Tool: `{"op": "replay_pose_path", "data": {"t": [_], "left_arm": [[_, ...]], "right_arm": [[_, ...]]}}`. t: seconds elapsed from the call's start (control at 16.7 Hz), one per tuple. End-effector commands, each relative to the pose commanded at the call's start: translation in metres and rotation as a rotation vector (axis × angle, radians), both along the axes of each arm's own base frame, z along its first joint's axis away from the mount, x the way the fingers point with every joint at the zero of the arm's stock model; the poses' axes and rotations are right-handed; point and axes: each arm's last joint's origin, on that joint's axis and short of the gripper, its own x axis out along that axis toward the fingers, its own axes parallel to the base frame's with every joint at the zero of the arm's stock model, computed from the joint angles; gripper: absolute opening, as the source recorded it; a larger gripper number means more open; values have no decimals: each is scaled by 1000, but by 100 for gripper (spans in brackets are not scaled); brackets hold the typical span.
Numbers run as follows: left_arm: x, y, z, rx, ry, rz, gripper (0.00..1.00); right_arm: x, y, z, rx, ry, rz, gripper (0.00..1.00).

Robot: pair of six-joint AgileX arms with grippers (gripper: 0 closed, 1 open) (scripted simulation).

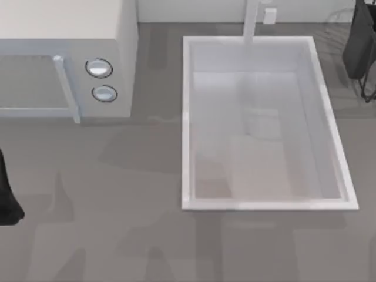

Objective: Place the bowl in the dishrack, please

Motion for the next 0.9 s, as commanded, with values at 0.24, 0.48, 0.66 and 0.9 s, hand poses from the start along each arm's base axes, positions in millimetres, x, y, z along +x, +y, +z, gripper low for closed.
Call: {"op": "replay_pose_path", "data": {"t": [0.24,0.48,0.66,0.9], "left_arm": [[0,0,0,0,0,0,100],[0,0,0,0,0,0,100],[0,0,0,0,0,0,100],[0,0,0,0,0,0,100]], "right_arm": [[66,-4,-63,-7,-16,-1,0],[106,13,-127,-7,-21,-3,0],[117,25,-154,-3,-7,-3,0],[118,27,-157,-3,-6,-4,0]]}}
